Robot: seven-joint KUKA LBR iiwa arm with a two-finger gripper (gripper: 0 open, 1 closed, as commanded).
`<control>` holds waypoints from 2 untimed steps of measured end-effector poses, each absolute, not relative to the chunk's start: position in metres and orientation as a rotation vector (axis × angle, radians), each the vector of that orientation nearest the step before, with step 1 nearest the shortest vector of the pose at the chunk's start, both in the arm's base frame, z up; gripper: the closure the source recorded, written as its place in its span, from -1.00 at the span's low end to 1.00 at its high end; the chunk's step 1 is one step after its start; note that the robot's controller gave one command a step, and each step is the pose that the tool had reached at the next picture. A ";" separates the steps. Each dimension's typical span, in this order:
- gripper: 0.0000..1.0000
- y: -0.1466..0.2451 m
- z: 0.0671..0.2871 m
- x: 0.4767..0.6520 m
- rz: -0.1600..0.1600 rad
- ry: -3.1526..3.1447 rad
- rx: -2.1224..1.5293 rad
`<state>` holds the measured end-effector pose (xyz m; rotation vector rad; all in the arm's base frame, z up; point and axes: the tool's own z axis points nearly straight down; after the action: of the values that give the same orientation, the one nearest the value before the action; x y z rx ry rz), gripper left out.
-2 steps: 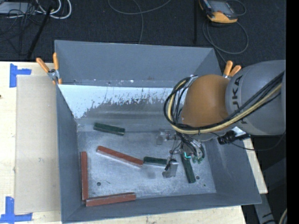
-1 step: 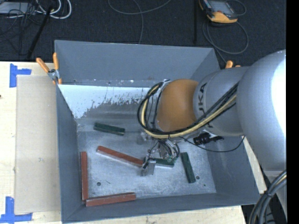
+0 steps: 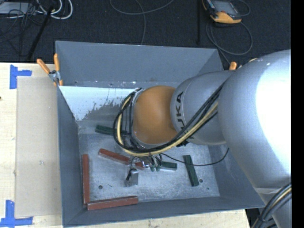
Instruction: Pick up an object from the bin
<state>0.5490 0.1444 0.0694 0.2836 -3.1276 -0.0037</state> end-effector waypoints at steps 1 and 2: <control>-1.00 0.144 0.069 0.549 0.000 -3.127 0.282; -1.00 0.144 0.069 0.549 0.000 -3.128 0.278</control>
Offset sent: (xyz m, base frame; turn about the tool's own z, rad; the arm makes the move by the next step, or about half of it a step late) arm 0.0000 0.0000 0.0000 0.0000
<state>0.5489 0.1437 0.0686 0.2784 -3.1277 -0.0002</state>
